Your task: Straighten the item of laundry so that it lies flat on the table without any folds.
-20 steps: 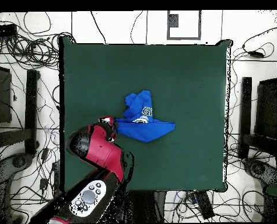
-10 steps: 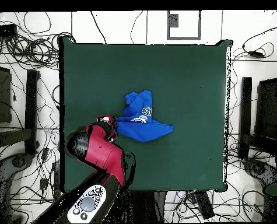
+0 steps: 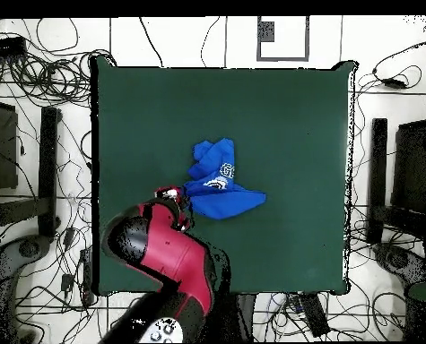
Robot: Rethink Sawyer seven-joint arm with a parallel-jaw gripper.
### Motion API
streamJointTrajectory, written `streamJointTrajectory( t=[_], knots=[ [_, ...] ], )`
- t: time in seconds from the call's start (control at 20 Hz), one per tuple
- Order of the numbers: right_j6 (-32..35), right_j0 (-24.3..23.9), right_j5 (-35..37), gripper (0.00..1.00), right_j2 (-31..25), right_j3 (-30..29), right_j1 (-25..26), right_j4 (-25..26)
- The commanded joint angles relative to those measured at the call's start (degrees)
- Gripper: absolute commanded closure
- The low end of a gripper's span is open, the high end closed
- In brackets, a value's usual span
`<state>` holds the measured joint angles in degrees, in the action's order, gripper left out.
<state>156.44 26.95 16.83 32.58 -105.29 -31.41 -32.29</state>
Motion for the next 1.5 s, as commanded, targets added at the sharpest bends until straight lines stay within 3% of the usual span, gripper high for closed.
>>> streamJointTrajectory(
  t=[0.05,0.2,0.55,0.8,1.2,1.35,1.5],
  knots=[
    [-0.25,2.75,14.07,1.00,4.35,-0.98,-7.58,7.96],
    [1.14,5.52,9.73,1.00,7.41,-0.82,-7.18,11.08],
    [0.75,10.67,13.10,1.00,14.37,0.73,-12.97,17.89],
    [4.64,17.74,11.09,1.00,20.60,-0.44,-12.88,21.25],
    [8.93,29.65,14.93,1.00,29.77,3.11,-8.60,22.42],
    [9.78,31.19,14.18,1.00,30.20,3.21,-6.90,21.63],
    [8.10,29.75,10.50,1.00,28.67,1.93,-7.68,21.85]
  ],
)
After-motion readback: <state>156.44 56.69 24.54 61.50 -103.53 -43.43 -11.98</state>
